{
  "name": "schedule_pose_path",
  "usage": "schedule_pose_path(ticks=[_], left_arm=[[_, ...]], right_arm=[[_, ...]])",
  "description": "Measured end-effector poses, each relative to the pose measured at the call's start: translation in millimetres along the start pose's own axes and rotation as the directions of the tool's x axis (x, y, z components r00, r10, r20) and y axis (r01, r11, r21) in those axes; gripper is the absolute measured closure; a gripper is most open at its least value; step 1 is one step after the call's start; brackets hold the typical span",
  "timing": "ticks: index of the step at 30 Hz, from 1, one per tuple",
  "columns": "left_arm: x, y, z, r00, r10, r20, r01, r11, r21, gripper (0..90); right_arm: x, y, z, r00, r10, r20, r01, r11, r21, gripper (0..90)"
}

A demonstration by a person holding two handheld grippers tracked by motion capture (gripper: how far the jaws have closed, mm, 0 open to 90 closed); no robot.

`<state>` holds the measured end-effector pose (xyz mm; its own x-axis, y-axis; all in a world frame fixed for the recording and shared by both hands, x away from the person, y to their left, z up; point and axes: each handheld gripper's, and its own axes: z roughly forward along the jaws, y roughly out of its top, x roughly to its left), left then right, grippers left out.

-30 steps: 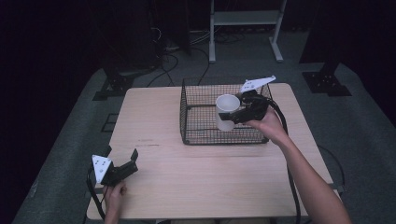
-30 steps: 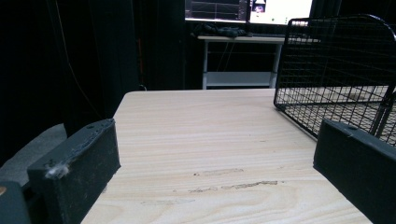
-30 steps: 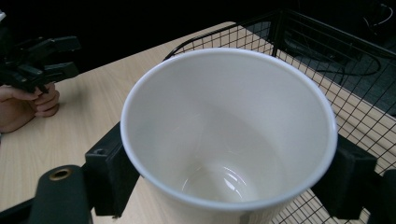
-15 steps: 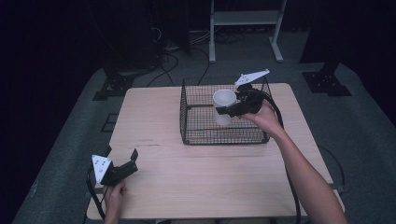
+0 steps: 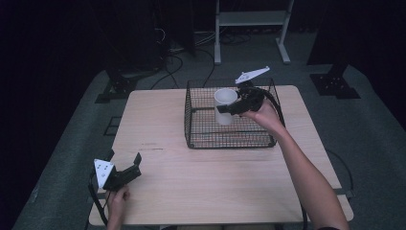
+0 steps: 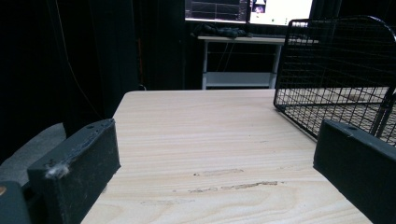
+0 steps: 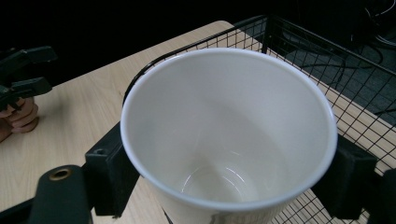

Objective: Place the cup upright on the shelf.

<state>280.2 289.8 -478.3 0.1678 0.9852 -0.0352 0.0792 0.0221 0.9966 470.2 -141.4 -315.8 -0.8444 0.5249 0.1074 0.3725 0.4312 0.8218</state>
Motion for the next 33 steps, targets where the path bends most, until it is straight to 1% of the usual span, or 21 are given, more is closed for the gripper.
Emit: schedule_pose_path(ticks=[5, 8, 9, 12, 16, 18, 20, 22, 24, 26, 27, 30, 31, 32, 33], left_arm=[[-0.1, 0.0, 0.0, 1.0000, 0.001, 0.001, -0.001, 1.0000, -0.001, 0.0], [0.2, 0.0, 0.1, 1.0000, -0.003, 0.000, 0.003, 1.0000, -0.001, 0.0], [0.2, 0.0, 0.1, 1.0000, -0.002, 0.001, 0.002, 1.0000, -0.001, 0.0], [-0.1, -0.1, 0.0, 1.0000, 0.001, 0.002, -0.001, 1.0000, -0.002, 0.0], [0.2, -0.1, 0.1, 1.0000, -0.002, 0.001, 0.002, 1.0000, -0.002, 0.0], [0.1, 0.0, 0.1, 1.0000, -0.002, 0.002, 0.002, 1.0000, -0.002, 0.0], [0.1, -0.1, 0.0, 1.0000, 0.000, 0.002, 0.000, 1.0000, -0.002, 0.0], [0.0, -0.1, 0.0, 1.0000, 0.000, 0.002, 0.000, 1.0000, -0.002, 0.0], [0.3, -0.1, 0.1, 1.0000, -0.003, 0.002, 0.003, 1.0000, -0.002, 0.0], [0.2, -0.1, 0.1, 1.0000, -0.002, 0.002, 0.002, 1.0000, -0.001, 0.0], [0.1, -0.1, 0.1, 1.0000, 0.000, 0.003, 0.000, 1.0000, -0.003, 0.0], [0.1, -0.1, 0.1, 1.0000, 0.000, 0.003, 0.000, 1.0000, -0.003, 0.0], [0.2, -0.1, 0.1, 1.0000, -0.001, 0.003, 0.001, 1.0000, -0.003, 0.0], [0.3, -0.1, 0.1, 1.0000, -0.003, 0.003, 0.003, 1.0000, -0.003, 0.0], [0.4, -0.1, 0.2, 1.0000, -0.003, 0.002, 0.003, 1.0000, -0.003, 0.0]], right_arm=[[-2.3, 5.9, 9.8, 0.9998, 0.001, -0.018, -0.001, 1.000, 0.006, 19.2], [-2.2, 8.7, 12.4, 0.9999, 0.000, -0.015, 0.000, 1.000, 0.003, 19.2], [-3.6, 11.4, 14.9, 0.9997, 0.003, -0.022, -0.003, 1.000, 0.011, 19.2], [-4.4, 14.9, 16.2, 0.9998, 0.004, -0.021, -0.004, 1.000, 0.003, 19.2], [-5.4, 18.2, 17.7, 0.9997, 0.007, -0.021, -0.007, 1.000, 0.004, 19.2], [-6.0, 20.6, 18.9, 0.9998, 0.007, -0.020, -0.007, 1.000, -0.008, 19.2], [-7.2, 20.2, 20.0, 0.9996, 0.012, -0.025, -0.012, 1.000, -0.007, 19.2], [-13.8, 15.5, 25.9, 0.9994, 0.027, -0.020, -0.027, 1.000, 0.006, 19.2], [-18.7, 11.7, 29.7, 0.9985, 0.047, -0.027, -0.047, 0.999, 0.013, 19.2], [-22.5, 8.7, 33.2, 0.9983, 0.053, -0.025, -0.053, 0.998, 0.018, 19.2], [-23.8, 7.4, 34.8, 0.9978, 0.062, -0.026, -0.061, 0.998, 0.017, 19.2], [-25.4, 5.4, 38.1, 0.9976, 0.064, -0.027, -0.064, 0.998, 0.015, 19.2], [-27.8, 3.1, 42.0, 0.9973, 0.068, -0.027, -0.068, 0.998, 0.016, 19.2], [-27.8, 3.1, 42.0, 0.9973, 0.068, -0.027, -0.068, 0.998, 0.016, 19.2], [-29.5, 1.1, 45.9, 0.9966, 0.078, -0.026, -0.077, 0.997, 0.022, 19.2]])
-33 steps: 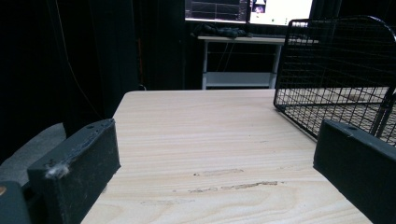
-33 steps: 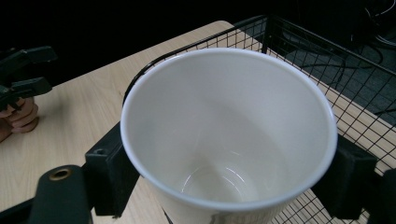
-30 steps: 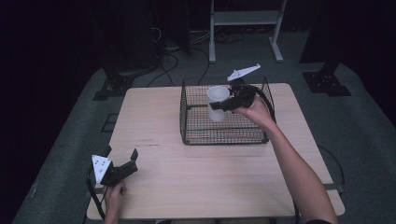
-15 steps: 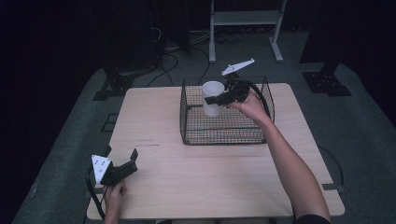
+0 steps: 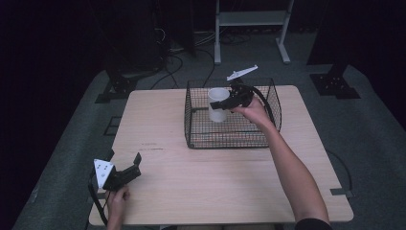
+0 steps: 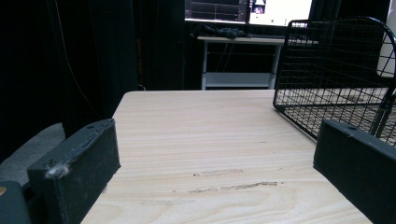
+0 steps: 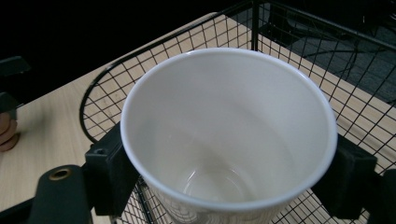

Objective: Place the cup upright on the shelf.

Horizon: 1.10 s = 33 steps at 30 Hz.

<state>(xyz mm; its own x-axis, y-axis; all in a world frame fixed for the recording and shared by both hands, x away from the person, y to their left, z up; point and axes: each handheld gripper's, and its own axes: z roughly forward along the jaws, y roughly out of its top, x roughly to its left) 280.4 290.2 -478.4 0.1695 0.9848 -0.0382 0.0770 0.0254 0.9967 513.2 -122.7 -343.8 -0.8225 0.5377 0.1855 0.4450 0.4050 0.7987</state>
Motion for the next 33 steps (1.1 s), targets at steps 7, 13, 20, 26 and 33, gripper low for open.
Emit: schedule_pose_path(ticks=[7, 13, 20, 26, 33], left_arm=[[-0.1, -0.1, 0.0, 1.0000, 0.000, 0.002, 0.000, 1.0000, -0.002, 0.0], [-0.1, -0.1, 0.0, 1.0000, 0.000, 0.002, 0.000, 1.0000, -0.002, 0.0], [0.2, 0.0, -0.2, 1.0000, 0.000, 0.003, 0.000, 1.0000, -0.001, 0.0], [0.3, 0.0, -0.2, 1.0000, -0.001, 0.003, 0.001, 1.0000, -0.001, 0.0], [-0.3, -0.1, -0.2, 1.0000, 0.002, 0.003, -0.002, 1.0000, -0.002, 0.0]], right_arm=[[-5.3, -4.3, 11.1, 0.9999, 0.015, -0.004, -0.015, 1.000, 0.013, 19.2], [-10.5, -7.2, 17.1, 0.9996, 0.028, -0.008, -0.028, 0.999, 0.019, 19.2], [-15.6, -14.0, 25.7, 0.9991, 0.041, -0.006, -0.041, 0.998, 0.042, 19.1], [-21.9, -19.7, 28.7, 0.9985, 0.055, 0.001, -0.055, 0.997, 0.056, 19.1], [-27.7, -24.5, 31.4, 0.9975, 0.070, 0.005, -0.071, 0.995, 0.070, 19.1]])
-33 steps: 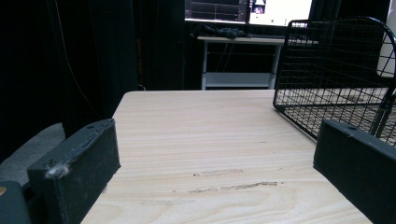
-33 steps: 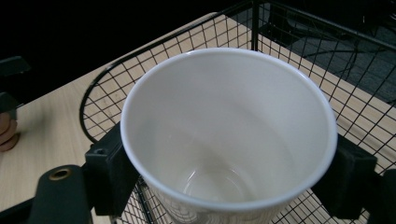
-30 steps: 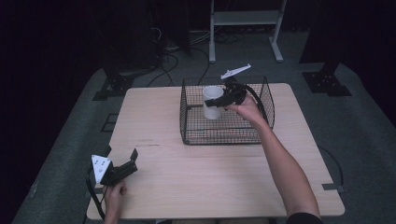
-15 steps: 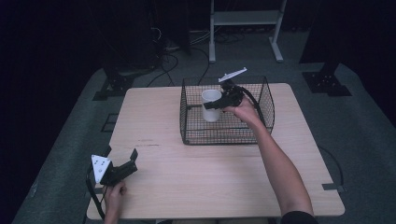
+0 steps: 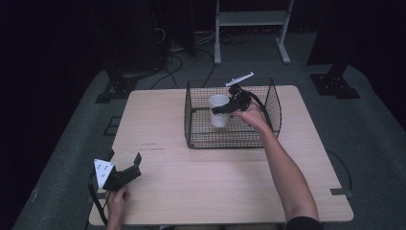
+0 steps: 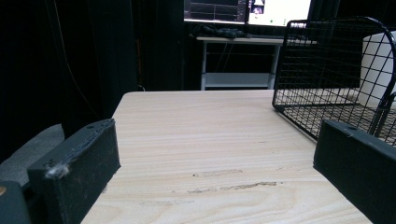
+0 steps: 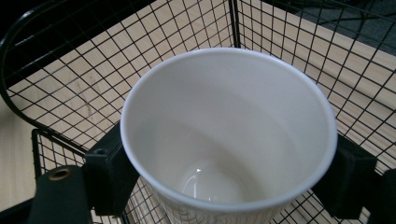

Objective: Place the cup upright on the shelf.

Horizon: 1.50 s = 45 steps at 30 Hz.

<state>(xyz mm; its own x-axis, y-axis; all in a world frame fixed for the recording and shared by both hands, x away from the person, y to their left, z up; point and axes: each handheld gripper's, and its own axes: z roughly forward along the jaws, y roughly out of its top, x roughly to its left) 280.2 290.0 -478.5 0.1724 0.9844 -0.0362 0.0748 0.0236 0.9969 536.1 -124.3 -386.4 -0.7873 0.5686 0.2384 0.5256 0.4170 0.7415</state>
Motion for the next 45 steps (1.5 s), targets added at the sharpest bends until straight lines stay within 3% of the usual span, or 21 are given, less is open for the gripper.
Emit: schedule_pose_path(ticks=[31, 45], left_arm=[[-0.2, 0.0, -0.5, 1.0000, 0.002, 0.002, -0.002, 1.0000, 0.001, 0.0], [-0.3, 0.0, -0.5, 1.0000, 0.003, 0.002, -0.003, 1.0000, 0.001, 0.0]], right_arm=[[-3.6, -8.2, 17.4, 0.9981, -0.036, 0.049, 0.030, 0.992, 0.120, 18.1], [1.3, -7.2, 16.3, 0.9964, -0.062, 0.057, 0.054, 0.989, 0.136, 17.8]])
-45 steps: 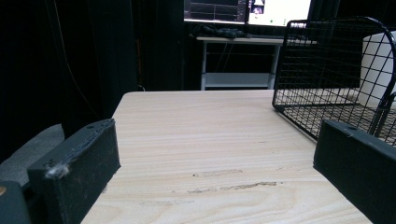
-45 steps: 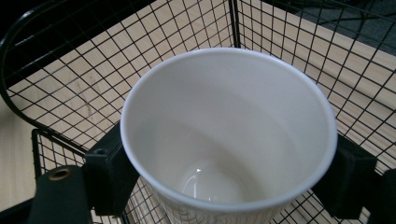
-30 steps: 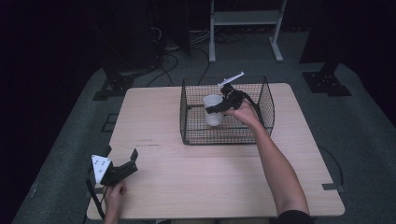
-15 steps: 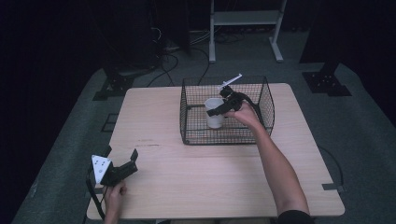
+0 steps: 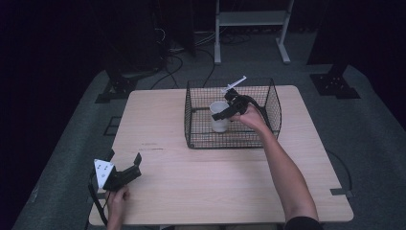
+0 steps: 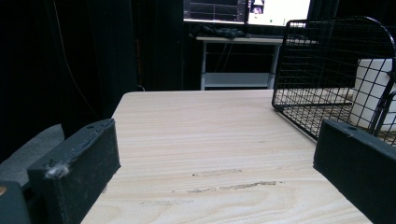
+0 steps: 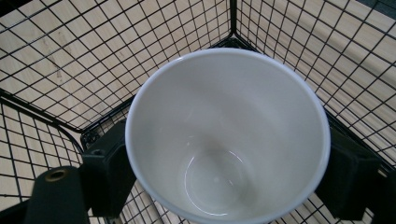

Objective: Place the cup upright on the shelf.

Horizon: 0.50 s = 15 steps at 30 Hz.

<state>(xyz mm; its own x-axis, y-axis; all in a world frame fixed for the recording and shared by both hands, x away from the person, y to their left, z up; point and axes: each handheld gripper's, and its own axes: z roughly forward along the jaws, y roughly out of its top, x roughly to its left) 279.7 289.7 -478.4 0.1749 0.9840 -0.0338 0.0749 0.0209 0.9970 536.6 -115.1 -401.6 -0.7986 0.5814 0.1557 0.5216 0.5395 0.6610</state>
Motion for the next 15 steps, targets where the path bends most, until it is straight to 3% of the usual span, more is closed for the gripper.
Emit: schedule_pose_path(ticks=[15], left_arm=[[-0.2, -0.1, 0.1, 1.0000, 0.002, -0.001, -0.002, 1.0000, 0.000, 0.0]], right_arm=[[5.4, 2.0, -2.2, 0.9998, -0.021, 0.002, 0.021, 1.000, -0.006, 16.7]])
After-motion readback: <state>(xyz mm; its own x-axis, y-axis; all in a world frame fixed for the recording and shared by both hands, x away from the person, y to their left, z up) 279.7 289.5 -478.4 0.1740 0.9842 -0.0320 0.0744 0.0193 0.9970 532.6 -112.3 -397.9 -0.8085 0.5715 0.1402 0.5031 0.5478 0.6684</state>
